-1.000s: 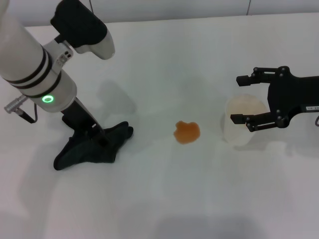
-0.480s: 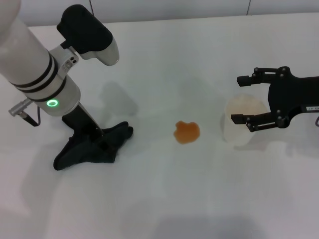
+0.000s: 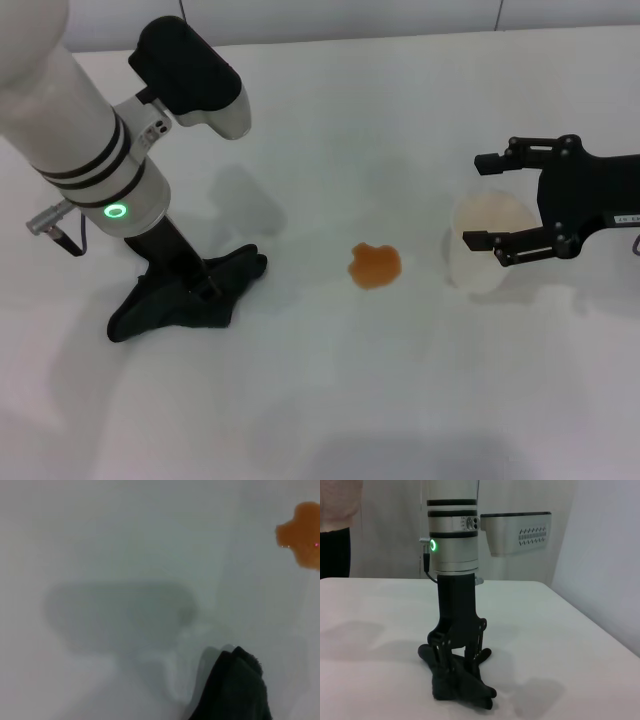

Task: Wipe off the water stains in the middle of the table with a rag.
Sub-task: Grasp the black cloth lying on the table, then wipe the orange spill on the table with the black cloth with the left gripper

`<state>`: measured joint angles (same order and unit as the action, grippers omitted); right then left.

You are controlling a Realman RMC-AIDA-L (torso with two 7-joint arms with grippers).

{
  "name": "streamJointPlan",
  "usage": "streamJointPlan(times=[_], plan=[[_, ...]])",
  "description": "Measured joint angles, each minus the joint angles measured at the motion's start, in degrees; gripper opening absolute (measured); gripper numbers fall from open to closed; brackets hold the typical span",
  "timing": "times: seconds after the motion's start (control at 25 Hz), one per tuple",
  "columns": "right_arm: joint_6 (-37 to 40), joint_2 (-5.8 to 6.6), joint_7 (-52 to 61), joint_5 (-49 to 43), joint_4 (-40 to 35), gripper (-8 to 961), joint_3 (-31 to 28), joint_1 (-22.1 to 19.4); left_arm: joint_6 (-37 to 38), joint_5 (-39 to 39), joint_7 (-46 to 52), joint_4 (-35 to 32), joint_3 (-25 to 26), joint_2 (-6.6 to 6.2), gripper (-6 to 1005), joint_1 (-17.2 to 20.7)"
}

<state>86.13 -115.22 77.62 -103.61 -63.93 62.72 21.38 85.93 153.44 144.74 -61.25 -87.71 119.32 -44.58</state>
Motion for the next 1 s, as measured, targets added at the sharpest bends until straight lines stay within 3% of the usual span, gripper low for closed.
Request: streamJointPlan(times=[0.04,0.44,0.68,1.0], plan=[[0.03,0.0,0.01,0.0,0.0,845,0.03,0.0,0.15,0.0,0.05,0.0,0.0,-0.01,644,-0.06],[0.26,0.0,-0.09,0.12,-0.06,845,-0.07,-0.16,0.52,0.14,0.53,0.92,-0.09,-0.14,206,-1.13],[0.22,0.0,-0.1,0.15,-0.06,845,-0.12,-0.25,0.56,0.13,0.93,1.7,-0.07,-0.14,70,-1.52],[0.06,0.06,-0.1,0.17,-0.06,845,-0.14,-0.04,0.56,-0.14,1.05,2.62,2.58,-0.14,70,-2.02]])
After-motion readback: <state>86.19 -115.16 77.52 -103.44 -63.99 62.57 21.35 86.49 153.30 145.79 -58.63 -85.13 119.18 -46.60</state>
